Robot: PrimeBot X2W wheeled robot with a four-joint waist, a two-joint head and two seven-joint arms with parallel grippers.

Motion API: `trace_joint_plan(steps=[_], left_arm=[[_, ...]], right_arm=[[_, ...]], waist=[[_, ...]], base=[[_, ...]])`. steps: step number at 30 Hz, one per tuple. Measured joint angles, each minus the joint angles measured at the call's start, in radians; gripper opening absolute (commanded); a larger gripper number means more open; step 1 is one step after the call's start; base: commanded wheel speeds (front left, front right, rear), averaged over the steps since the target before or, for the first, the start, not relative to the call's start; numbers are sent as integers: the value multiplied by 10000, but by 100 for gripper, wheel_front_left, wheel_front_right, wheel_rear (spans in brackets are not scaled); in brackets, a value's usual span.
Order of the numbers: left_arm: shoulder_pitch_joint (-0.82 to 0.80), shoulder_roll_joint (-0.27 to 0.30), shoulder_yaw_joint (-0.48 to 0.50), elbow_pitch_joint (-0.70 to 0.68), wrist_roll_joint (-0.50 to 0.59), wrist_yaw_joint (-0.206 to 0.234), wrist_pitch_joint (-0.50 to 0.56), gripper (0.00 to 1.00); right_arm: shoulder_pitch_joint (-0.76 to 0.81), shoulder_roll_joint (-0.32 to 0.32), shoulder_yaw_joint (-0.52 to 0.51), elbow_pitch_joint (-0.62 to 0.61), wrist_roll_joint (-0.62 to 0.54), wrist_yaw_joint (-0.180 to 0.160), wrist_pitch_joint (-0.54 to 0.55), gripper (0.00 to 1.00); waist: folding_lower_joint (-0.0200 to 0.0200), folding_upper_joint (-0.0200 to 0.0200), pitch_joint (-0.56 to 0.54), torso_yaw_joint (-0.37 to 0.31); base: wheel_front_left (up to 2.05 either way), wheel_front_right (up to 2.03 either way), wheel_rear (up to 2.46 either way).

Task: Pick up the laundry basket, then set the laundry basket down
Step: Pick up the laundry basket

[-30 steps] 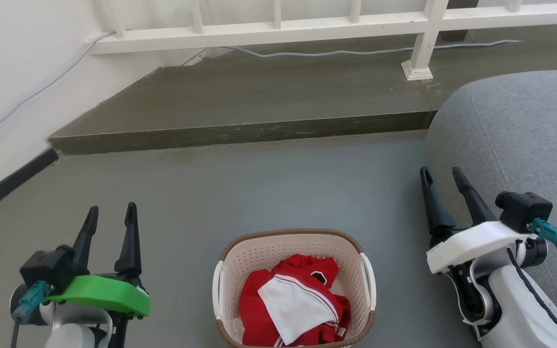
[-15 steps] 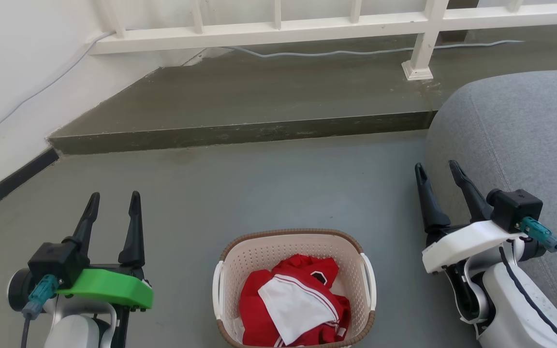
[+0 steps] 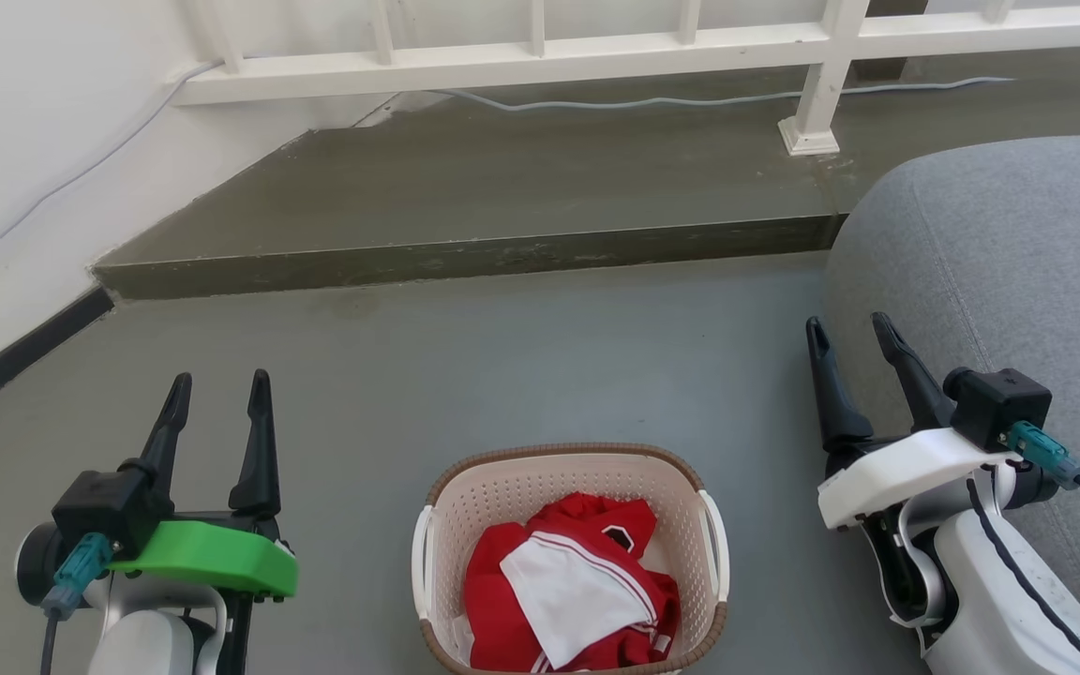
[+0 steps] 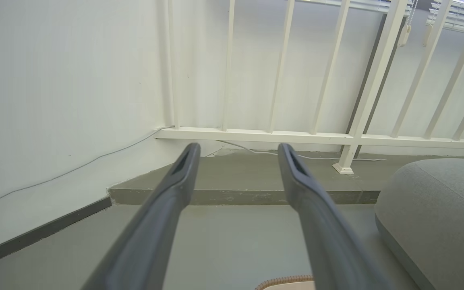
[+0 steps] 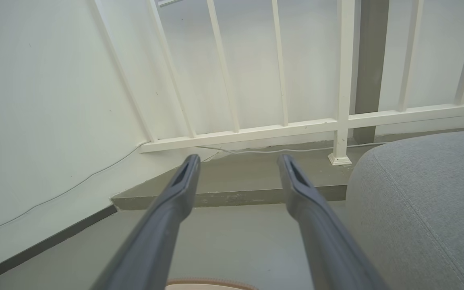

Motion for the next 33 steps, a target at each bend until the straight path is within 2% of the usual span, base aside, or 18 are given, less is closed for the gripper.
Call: trace_joint_plan(steps=[16, 33], left_arm=[[1, -56, 117, 150, 0, -86, -25, 100], [-100, -92, 244, 309, -295, -174, -25, 100]], right_arm=[[-20, 59, -148, 88, -105, 92, -2, 100], [-191, 92, -447, 96, -270, 92, -2, 100]], waist=[[0, 0, 157, -34], [0, 0, 1074, -181]], base=[[0, 0, 0], [0, 0, 0]])
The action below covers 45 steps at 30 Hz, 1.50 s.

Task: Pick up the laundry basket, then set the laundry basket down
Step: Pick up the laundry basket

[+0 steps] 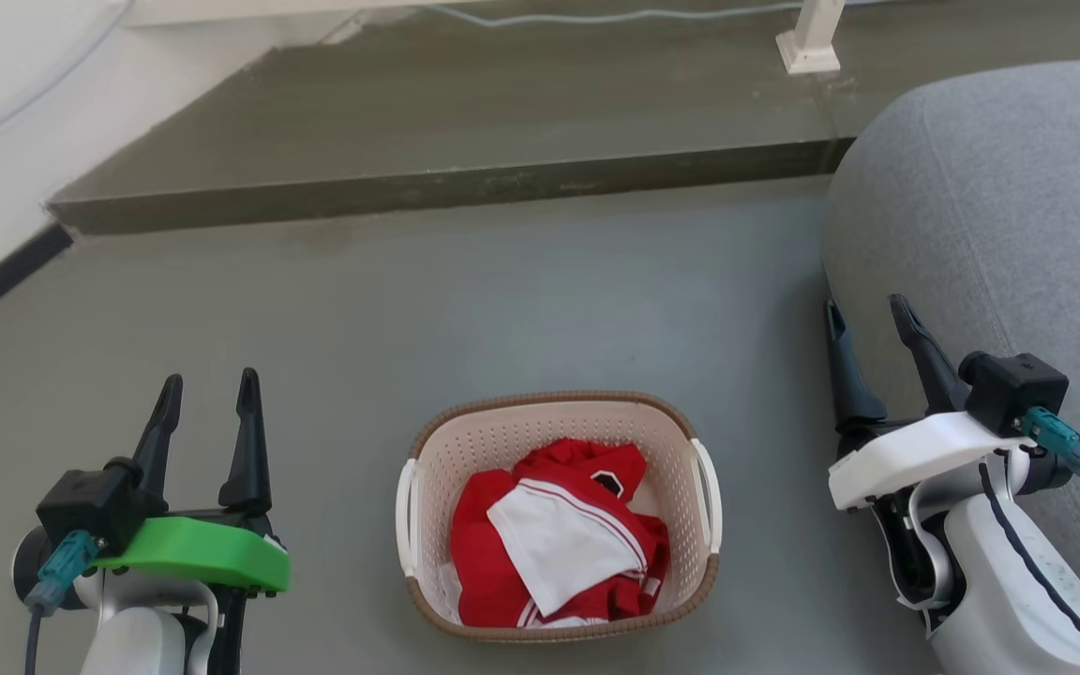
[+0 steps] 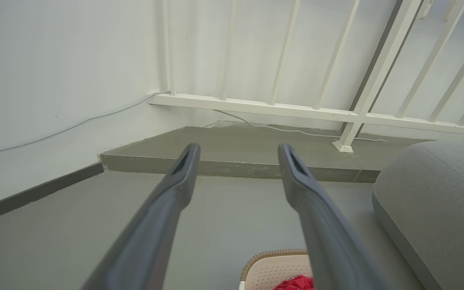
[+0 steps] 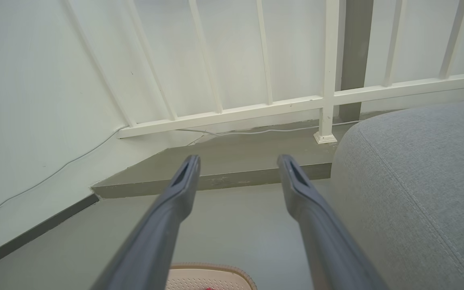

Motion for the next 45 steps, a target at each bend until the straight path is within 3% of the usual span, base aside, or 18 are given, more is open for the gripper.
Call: trace_joint_plan(steps=[21, 28, 45], left_arm=[[-1452, -38, -449, 1396, -357, -88, -2, 100], [-2082, -36, -585, 2261, -589, -90, -2, 100], [-3949, 44, -2100, 4069, -1498, -94, 295, 100]], right_arm=[[-617, 98, -328, 1223, -61, 46, -23, 100], [-1169, 307, -307, 1808, 21, 247, -23, 100], [-2569, 656, 88, 4071, 109, 702, -23, 100]], waist=[[1, 0, 2136, -301], [1, 0, 2934, -310], [1, 0, 4861, -214]], base=[[0, 0, 0], [0, 0, 0], [0, 0, 0]])
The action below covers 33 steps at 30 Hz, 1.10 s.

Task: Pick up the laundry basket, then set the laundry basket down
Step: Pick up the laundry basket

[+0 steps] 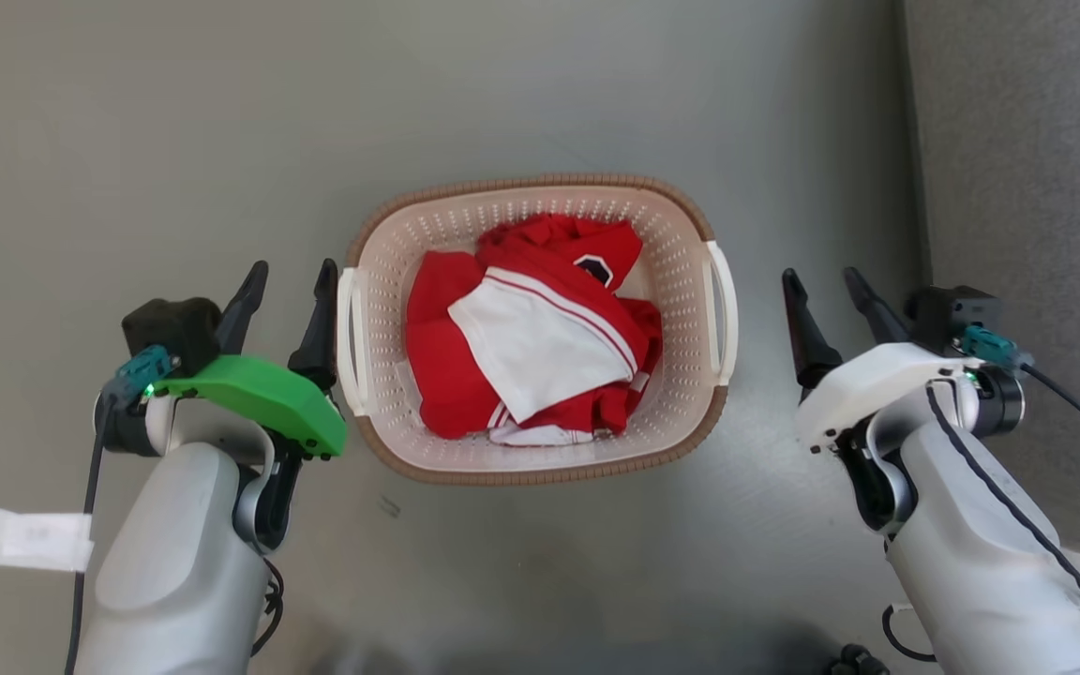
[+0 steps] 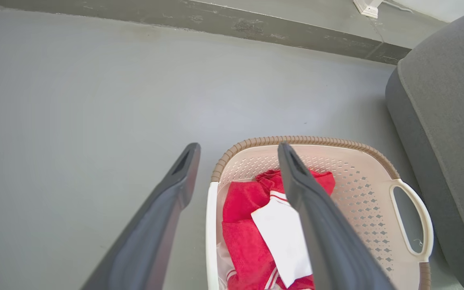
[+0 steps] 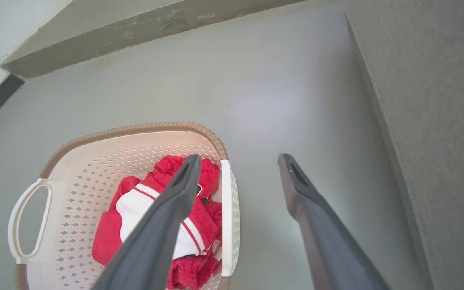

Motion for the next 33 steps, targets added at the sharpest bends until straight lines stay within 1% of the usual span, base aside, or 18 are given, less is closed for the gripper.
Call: trace_joint_plan(steps=[6, 11, 13, 19, 23, 30, 33], left_arm=[[-443, 15, -339, 773, -274, -29, 286, 100], [-896, 42, -663, 1440, -619, -29, 489, 100], [-1075, 63, -729, 1620, -690, -29, 556, 100], [-1639, 46, -1112, 2075, -874, -29, 813, 100], [-2016, 31, -1289, 2378, -1187, -29, 999, 100], [-2597, 21, -1628, 2757, -1450, -29, 1210, 100], [-2840, 12, -1843, 2945, -1632, -29, 1367, 100]], right_arm=[[-662, 207, 336, 894, -2, 151, 102, 100], [-1294, 226, 476, 1569, 36, 180, 123, 100], [-1476, 226, 516, 1806, 157, 261, 165, 100], [-2071, 236, 644, 2314, 174, 268, 194, 100], [-2466, 234, 746, 2615, 351, 441, 345, 100], [-3033, 238, 978, 3162, 389, 489, 573, 100], [-3276, 236, 1053, 3225, 669, 621, 587, 100]], waist=[[0, 0, 560, 46], [0, 0, 1051, 53], [0, 0, 1213, 55], [-1, 0, 1712, 70], [-1, 0, 2053, 109], [-1, 0, 2595, 217], [-1, 0, 2770, 278]], base=[[0, 0, 0], [0, 0, 0], [0, 0, 0], [0, 0, 0], [0, 0, 0], [0, 0, 0], [0, 0, 0]])
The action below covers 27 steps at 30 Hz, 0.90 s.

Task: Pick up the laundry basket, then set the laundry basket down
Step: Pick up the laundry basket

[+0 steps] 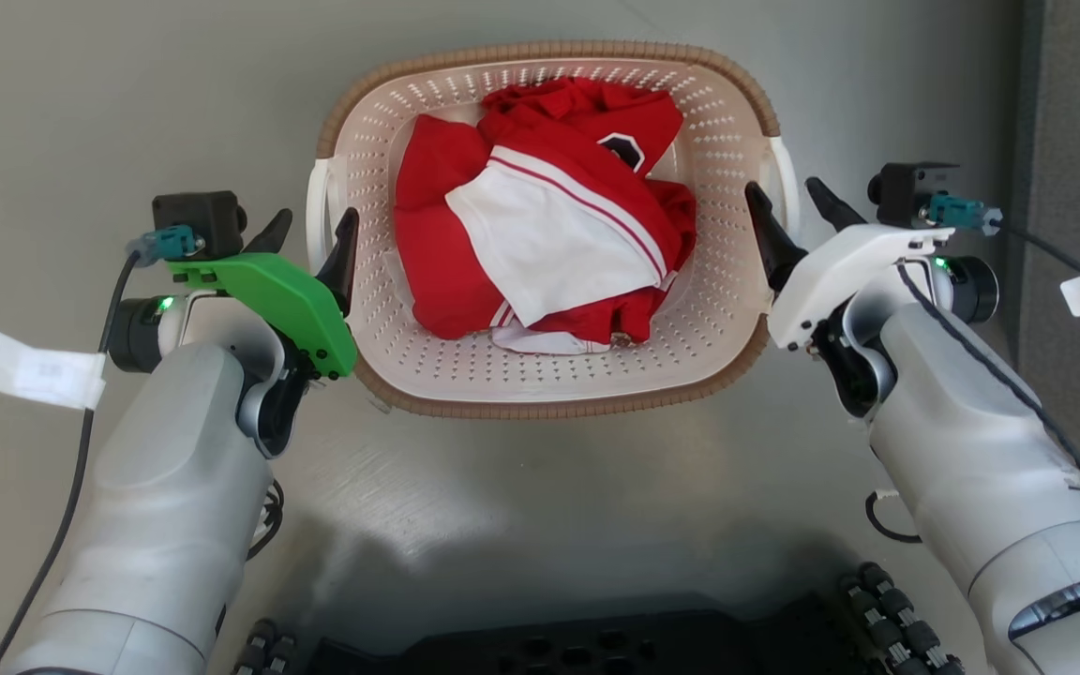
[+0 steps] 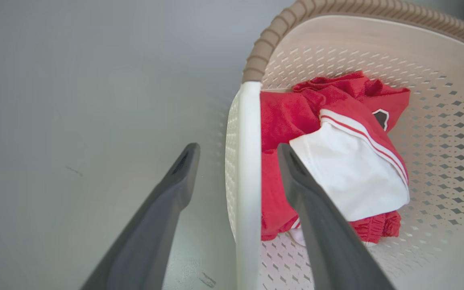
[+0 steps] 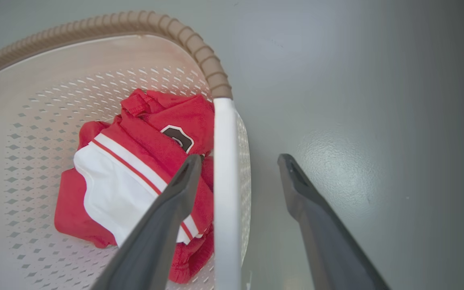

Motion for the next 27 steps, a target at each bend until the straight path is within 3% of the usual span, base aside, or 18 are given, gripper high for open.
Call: trace_joint_plan(steps=[4, 5, 7, 8, 9, 11, 12, 13, 14, 27], left_arm=[[-134, -19, -255, 213, -199, 0, 146, 100], [-134, -19, -255, 213, -199, 0, 146, 100], [-184, -23, -433, 355, -366, 0, 155, 100], [-197, -27, -472, 372, -403, 0, 155, 100], [-197, -27, -472, 372, -403, 0, 155, 100], [-234, -33, -581, 395, -477, 0, 155, 76], [-262, -35, -644, 405, -529, 0, 155, 50], [-298, -42, -700, 420, -594, 0, 155, 37], [-343, -50, -742, 431, -639, 0, 155, 0], [-501, -109, -1354, 627, -1285, -40, 199, 0]], right_arm=[[-146, -8, 213, 153, 293, 84, 35, 100], [-146, -8, 213, 153, 293, 84, 35, 93], [-194, -4, 355, 284, 397, 86, 75, 60], [-238, -6, 395, 322, 418, 94, 75, 49], [-238, -6, 395, 322, 418, 94, 75, 46], [-308, -6, 441, 382, 502, 163, 77, 43], [-333, -10, 464, 435, 552, 163, 86, 31], [-342, -31, 483, 483, 591, 163, 88, 0], [-346, -40, 504, 522, 652, 163, 88, 0], [-587, -67, 932, 892, 988, 173, 71, 0]], waist=[[0, 0, 160, 118], [0, 0, 160, 118], [0, 0, 212, 192], [0, 0, 222, 212], [0, 0, 222, 212], [-1, 0, 230, 241], [0, 0, 232, 254], [0, 0, 233, 265], [-1, 0, 233, 275], [0, 0, 128, 347]], base=[[0, 0, 0], [0, 0, 0], [0, 0, 0], [0, 0, 0], [0, 0, 0], [0, 0, 0], [0, 0, 0], [0, 0, 0], [0, 0, 0], [0, 0, 0]])
